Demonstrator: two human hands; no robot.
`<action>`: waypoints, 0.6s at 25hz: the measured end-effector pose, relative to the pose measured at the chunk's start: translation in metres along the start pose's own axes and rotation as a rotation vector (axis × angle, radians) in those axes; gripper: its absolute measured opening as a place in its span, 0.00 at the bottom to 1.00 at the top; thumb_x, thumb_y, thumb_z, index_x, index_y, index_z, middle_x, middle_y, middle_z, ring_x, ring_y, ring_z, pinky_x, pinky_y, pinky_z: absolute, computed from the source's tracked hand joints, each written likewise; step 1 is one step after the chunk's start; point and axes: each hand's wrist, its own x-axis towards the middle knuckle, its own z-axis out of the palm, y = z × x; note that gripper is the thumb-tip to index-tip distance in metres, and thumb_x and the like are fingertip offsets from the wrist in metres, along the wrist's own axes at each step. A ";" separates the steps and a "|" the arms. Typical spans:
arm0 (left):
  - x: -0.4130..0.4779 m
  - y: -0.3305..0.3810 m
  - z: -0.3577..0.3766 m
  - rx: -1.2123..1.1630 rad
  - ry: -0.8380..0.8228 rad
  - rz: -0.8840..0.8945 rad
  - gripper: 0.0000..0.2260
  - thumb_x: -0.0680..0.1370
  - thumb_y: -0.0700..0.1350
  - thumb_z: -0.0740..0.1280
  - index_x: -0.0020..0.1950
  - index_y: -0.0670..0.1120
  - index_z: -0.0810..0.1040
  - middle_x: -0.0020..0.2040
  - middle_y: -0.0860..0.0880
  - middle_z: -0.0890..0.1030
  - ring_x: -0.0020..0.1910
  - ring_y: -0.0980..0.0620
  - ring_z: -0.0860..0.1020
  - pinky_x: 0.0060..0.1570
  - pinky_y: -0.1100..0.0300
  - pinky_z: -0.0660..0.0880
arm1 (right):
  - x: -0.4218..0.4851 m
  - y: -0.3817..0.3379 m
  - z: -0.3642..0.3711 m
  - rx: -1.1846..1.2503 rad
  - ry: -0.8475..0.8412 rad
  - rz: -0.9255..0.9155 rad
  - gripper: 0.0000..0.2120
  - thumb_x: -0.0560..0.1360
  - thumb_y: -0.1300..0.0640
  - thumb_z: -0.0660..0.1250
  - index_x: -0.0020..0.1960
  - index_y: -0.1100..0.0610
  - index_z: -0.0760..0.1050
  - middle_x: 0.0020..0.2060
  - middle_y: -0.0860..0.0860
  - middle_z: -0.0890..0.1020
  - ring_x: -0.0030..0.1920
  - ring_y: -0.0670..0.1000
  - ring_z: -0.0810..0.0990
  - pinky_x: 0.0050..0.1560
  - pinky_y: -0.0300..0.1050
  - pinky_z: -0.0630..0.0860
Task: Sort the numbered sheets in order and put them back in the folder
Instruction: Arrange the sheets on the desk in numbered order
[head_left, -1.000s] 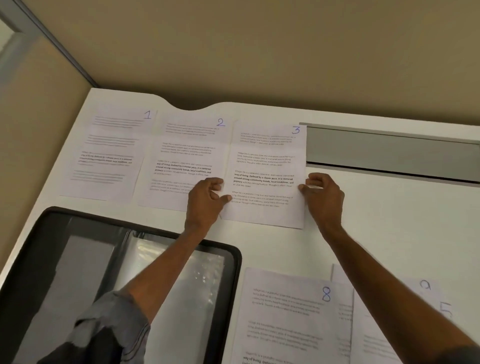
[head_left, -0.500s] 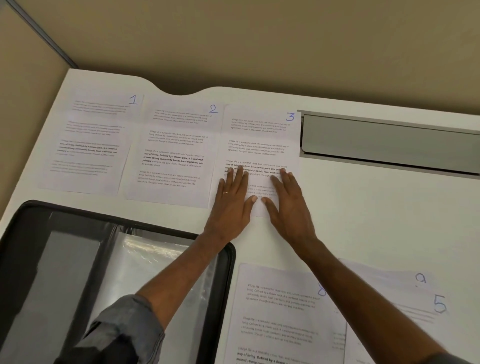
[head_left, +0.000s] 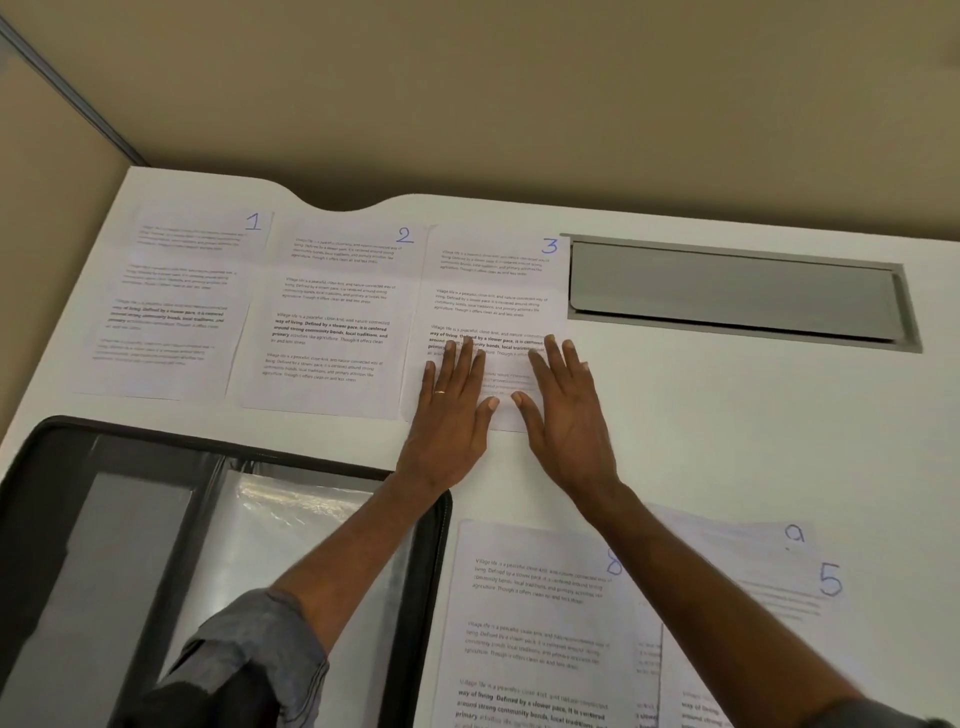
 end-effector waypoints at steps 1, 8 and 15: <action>-0.005 0.009 -0.002 0.004 0.022 0.014 0.30 0.86 0.56 0.54 0.84 0.44 0.50 0.84 0.47 0.45 0.82 0.51 0.38 0.79 0.54 0.31 | -0.009 0.002 -0.005 -0.016 0.001 -0.004 0.32 0.84 0.39 0.49 0.83 0.54 0.54 0.83 0.50 0.51 0.82 0.50 0.44 0.80 0.46 0.38; -0.090 0.086 -0.001 -0.044 -0.057 0.028 0.29 0.86 0.56 0.50 0.84 0.44 0.51 0.84 0.48 0.46 0.83 0.51 0.40 0.81 0.49 0.38 | -0.093 0.031 -0.033 -0.083 0.023 0.020 0.27 0.86 0.46 0.56 0.82 0.57 0.58 0.82 0.54 0.55 0.82 0.53 0.47 0.81 0.52 0.46; -0.177 0.164 0.009 -0.067 -0.117 0.105 0.28 0.87 0.53 0.52 0.84 0.45 0.49 0.84 0.48 0.44 0.82 0.52 0.39 0.81 0.49 0.38 | -0.211 0.073 -0.059 -0.056 0.030 0.009 0.27 0.87 0.48 0.53 0.82 0.58 0.56 0.82 0.54 0.53 0.83 0.53 0.47 0.82 0.55 0.49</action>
